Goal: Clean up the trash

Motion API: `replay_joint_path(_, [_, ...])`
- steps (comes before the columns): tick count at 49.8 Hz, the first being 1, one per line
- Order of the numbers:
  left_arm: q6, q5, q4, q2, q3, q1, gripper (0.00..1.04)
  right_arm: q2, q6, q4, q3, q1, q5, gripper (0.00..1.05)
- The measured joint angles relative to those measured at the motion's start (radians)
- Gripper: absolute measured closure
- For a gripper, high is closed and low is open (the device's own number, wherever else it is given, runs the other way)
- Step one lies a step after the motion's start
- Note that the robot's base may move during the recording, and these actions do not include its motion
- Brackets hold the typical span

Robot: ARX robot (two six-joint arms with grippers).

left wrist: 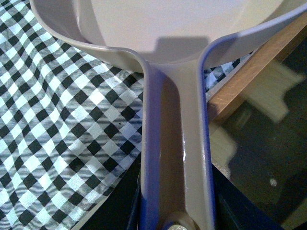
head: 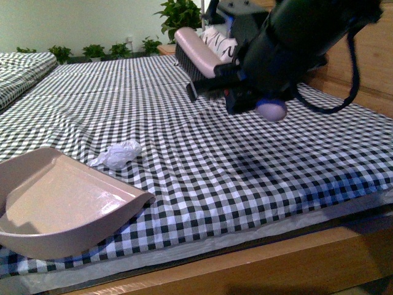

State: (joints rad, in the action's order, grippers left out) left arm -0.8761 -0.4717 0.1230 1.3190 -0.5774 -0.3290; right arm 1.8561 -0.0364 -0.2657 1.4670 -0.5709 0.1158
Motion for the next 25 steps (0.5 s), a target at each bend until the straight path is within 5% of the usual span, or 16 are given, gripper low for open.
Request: replay_joint_path(25, [-0.002,0.0,0.0,0.0,0.0,0.0,0.77,0.161,-0.01,0.096,-0.002,-0.08,0.011,0.87])
